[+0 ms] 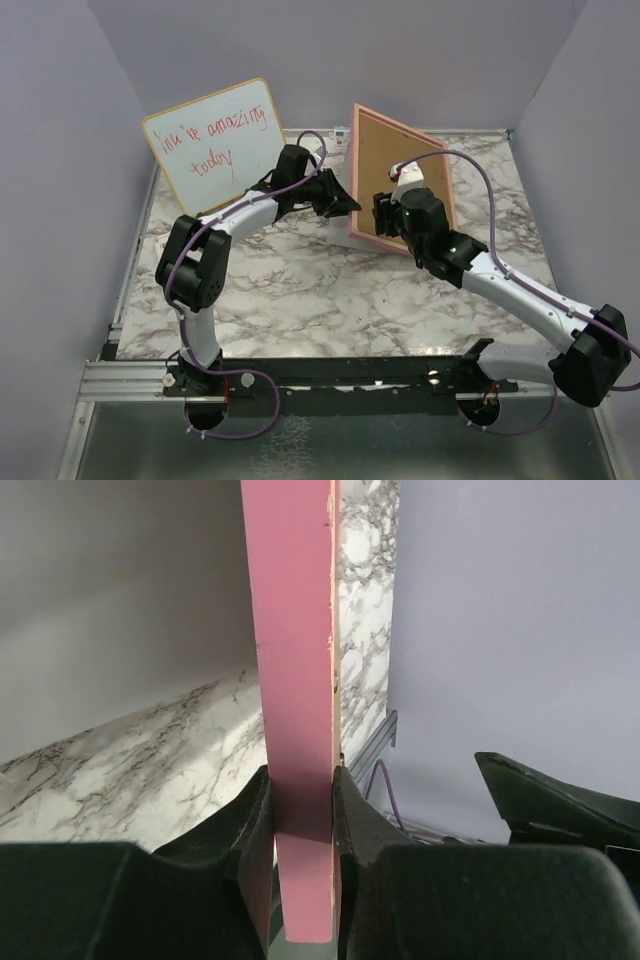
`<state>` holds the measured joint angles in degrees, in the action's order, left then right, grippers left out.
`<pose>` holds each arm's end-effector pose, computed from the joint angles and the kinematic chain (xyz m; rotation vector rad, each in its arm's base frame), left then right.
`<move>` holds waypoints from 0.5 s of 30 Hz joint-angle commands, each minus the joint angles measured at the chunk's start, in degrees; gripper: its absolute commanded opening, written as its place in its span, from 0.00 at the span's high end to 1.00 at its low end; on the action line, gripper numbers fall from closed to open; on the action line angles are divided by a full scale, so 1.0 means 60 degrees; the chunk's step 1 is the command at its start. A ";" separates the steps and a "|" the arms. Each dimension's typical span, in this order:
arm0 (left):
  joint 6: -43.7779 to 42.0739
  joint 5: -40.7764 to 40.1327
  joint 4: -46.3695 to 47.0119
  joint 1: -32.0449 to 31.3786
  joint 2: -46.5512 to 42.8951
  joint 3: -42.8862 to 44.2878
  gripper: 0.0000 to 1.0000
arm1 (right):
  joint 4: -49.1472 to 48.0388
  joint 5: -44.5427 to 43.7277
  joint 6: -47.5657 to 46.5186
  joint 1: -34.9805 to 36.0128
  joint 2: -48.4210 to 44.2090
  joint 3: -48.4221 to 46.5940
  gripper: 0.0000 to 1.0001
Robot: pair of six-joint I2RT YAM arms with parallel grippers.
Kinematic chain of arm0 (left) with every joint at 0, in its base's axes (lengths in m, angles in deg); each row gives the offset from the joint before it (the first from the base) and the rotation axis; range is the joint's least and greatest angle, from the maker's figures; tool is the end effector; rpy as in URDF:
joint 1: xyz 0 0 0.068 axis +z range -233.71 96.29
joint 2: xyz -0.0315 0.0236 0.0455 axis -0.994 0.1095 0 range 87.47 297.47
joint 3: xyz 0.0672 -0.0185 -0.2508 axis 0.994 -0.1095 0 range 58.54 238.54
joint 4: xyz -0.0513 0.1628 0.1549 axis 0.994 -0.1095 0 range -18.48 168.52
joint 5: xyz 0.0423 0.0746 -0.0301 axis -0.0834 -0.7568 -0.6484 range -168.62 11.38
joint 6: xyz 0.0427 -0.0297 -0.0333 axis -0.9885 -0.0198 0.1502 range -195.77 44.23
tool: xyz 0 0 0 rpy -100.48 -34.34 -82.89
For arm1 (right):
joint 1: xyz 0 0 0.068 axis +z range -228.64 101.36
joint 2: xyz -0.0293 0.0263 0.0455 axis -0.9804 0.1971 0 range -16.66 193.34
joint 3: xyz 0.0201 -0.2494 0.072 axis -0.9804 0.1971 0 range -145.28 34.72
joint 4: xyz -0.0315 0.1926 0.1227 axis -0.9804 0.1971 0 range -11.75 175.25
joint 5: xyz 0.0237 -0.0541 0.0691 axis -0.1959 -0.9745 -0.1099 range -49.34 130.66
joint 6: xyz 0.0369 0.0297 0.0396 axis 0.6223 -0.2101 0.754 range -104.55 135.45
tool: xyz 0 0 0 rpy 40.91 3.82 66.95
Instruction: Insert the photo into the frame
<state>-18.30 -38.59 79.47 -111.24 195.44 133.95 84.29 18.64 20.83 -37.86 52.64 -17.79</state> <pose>0.3422 -0.2121 0.2315 -0.1465 2.4190 -1.5345 0.2077 0.1561 0.2992 -0.3484 1.9105 0.1566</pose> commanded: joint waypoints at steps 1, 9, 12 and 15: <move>-0.0710 0.0312 -0.1143 0.0032 -0.1190 0.1477 1.00 | 0.0944 -0.0420 0.2018 -0.0048 -0.0331 -0.0504 0.41; -0.0567 -0.0504 -0.2489 0.0033 -0.1368 0.2771 1.00 | -0.0709 0.2406 0.0102 -0.0044 -0.1859 0.0599 0.19; -0.0250 -0.0753 -0.2650 0.0033 -0.1402 0.2848 1.00 | -0.0870 0.2846 -0.0639 -0.0035 -0.2042 0.0658 0.18; 0.0081 -0.0949 -0.2676 0.0022 -0.1475 0.2877 1.00 | -0.0346 0.2272 -0.1106 0.0173 -0.1511 0.0172 0.18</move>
<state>-21.41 -43.18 60.98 -111.04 190.67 148.16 81.87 30.81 20.79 -38.06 40.75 -14.62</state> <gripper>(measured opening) 0.233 0.820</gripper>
